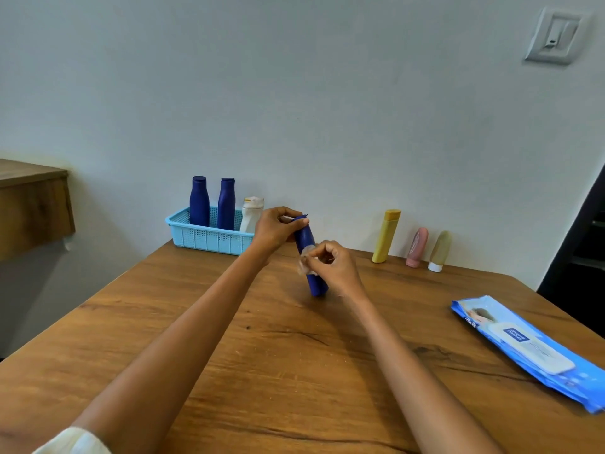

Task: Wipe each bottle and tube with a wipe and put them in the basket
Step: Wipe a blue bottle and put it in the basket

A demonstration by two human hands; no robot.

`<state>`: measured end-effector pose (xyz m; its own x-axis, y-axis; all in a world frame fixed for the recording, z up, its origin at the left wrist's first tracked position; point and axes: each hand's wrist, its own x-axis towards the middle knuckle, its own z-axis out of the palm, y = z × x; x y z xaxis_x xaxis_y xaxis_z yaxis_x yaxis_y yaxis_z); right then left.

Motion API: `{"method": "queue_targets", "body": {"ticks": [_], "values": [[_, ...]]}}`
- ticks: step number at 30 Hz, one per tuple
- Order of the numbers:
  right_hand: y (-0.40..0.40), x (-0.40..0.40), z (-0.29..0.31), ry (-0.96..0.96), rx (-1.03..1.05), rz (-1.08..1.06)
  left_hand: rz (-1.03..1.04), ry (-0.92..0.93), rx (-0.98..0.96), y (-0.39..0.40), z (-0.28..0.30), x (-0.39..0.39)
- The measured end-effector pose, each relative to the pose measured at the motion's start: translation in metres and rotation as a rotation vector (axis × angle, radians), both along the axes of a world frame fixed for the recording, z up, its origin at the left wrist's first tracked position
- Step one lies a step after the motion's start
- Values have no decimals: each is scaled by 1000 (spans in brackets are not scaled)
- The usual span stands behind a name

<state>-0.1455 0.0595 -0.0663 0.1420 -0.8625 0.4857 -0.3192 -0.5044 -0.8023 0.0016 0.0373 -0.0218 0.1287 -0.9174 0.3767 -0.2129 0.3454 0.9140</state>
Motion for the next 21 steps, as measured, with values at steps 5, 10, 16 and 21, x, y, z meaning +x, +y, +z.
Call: {"method": "queue_targets", "body": {"ticks": [5, 10, 16, 21], "values": [[-9, -17, -6, -8, 238, -183, -27, 49, 29, 1, 1, 3], [0, -1, 20, -107, -10, -195, -14, 22, -5, 1, 1, -4], [9, 15, 21, -10, 81, -49, 31, 3, 1, 2, -1, -3], [1, -6, 3, 99, 319, -170, -5, 20, 21, 2, -3, 3]]}}
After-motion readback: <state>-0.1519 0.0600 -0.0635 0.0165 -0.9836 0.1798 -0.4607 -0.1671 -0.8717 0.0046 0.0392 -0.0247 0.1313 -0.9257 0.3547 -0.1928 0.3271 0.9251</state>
